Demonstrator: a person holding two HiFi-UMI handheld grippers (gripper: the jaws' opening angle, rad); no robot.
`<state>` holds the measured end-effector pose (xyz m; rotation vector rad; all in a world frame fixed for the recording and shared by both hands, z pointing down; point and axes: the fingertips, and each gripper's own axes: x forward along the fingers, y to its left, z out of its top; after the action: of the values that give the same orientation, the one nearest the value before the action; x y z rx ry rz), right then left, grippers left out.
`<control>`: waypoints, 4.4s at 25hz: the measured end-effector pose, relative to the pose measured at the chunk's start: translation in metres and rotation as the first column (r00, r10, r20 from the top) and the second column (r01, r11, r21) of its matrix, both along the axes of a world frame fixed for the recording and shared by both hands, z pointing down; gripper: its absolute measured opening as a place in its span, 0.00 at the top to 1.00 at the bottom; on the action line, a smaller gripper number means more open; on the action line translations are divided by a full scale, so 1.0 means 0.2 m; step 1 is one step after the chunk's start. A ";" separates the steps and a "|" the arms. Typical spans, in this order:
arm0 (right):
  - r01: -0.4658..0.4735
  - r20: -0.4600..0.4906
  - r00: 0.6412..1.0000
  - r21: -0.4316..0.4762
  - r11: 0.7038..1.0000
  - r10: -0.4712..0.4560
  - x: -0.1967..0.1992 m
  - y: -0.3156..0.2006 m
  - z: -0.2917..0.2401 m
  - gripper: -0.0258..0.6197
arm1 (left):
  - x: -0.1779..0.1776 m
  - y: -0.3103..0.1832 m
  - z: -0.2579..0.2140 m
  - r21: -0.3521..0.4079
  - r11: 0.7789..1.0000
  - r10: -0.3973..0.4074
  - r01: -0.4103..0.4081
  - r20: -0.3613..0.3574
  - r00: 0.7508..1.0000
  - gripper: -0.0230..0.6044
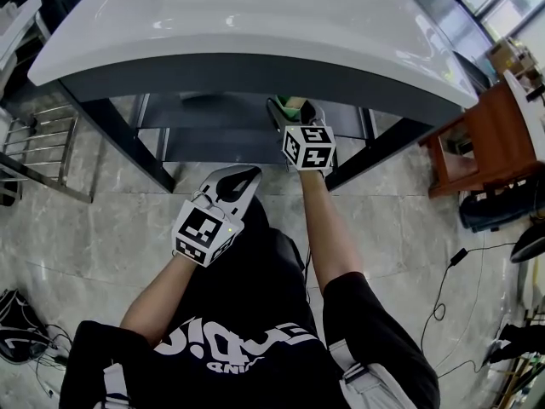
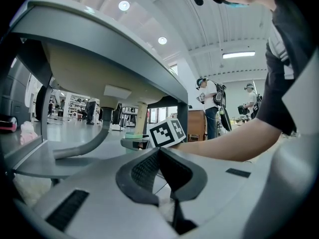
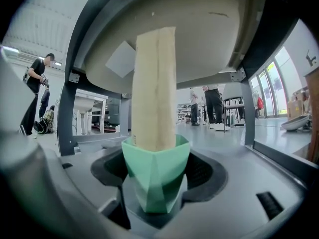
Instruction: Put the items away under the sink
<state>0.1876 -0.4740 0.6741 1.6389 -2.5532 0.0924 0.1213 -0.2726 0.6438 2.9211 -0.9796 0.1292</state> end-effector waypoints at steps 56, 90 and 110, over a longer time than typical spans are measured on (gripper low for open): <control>-0.046 0.003 0.999 0.042 0.998 0.046 0.03 1.01 -0.01 0.78 | 0.04 0.17 0.04 -0.014 0.999 0.044 -0.044 -0.033 0.999 0.93; 0.113 0.039 0.993 -0.119 0.986 -0.109 -0.33 1.56 -2.26 0.93 | -0.19 0.42 -2.18 -0.153 0.985 0.084 -0.084 -0.009 0.996 0.93; 0.164 0.068 0.984 -0.018 0.986 -0.163 -0.24 1.63 -2.61 0.93 | -0.23 0.57 -2.56 -0.022 0.993 0.113 -0.113 -0.006 0.994 0.93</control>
<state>0.1390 -0.1479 0.1518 1.4348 -2.7134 0.1657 0.0749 -0.1588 0.1327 2.9541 -0.8069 0.1373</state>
